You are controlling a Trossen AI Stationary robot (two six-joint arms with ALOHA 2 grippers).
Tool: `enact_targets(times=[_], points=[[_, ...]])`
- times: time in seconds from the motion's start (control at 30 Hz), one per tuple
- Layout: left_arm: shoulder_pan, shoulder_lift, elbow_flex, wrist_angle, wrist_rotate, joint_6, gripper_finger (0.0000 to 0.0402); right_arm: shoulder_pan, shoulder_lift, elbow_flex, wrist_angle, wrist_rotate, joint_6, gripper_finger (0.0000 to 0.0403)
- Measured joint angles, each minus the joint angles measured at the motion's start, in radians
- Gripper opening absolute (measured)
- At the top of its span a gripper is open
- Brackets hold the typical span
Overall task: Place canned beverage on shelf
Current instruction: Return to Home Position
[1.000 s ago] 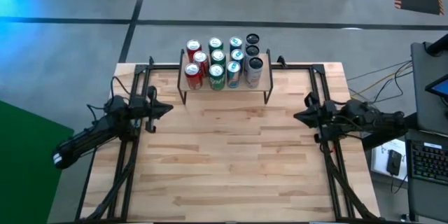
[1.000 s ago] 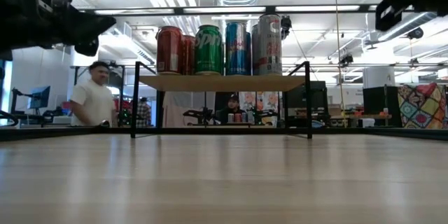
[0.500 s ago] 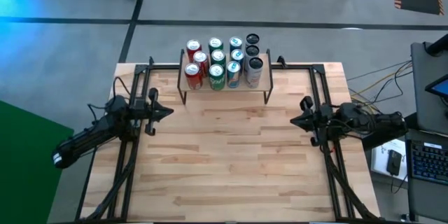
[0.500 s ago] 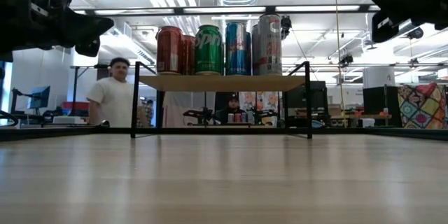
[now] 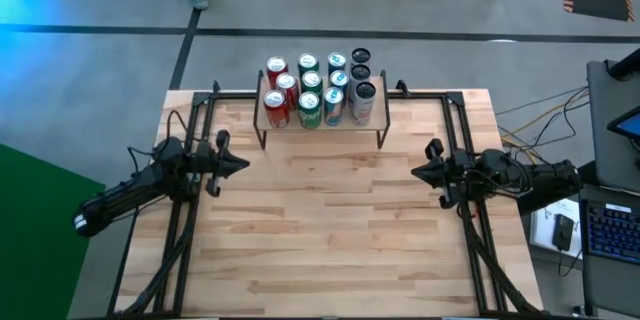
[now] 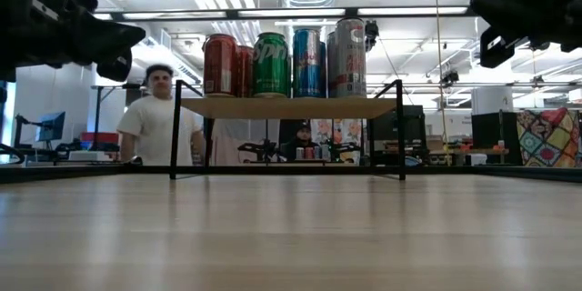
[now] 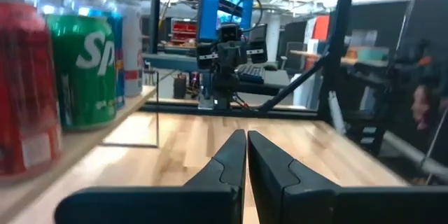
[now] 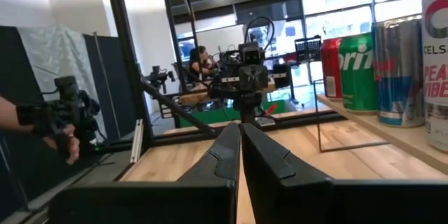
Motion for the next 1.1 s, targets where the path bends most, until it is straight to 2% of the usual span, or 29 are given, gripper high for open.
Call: enact_targets(times=[0.17, 0.87, 1.1], points=[[0.001, 0.005, 0.0, -0.003, -0.003, -0.117, 0.0, 0.0, 0.0, 0.0, -0.003, -0.002, 0.002, 0.0009], [-0.006, -0.008, 0.001, -0.033, -0.01, -0.119, 0.0, 0.0, 0.012, -0.002, -0.016, -0.002, 0.001, 0.0009], [-0.096, -0.009, 0.001, -0.035, -0.01, -0.119, 0.0, 0.0, 0.017, -0.002, -0.171, -0.002, 0.001, 0.0009]])
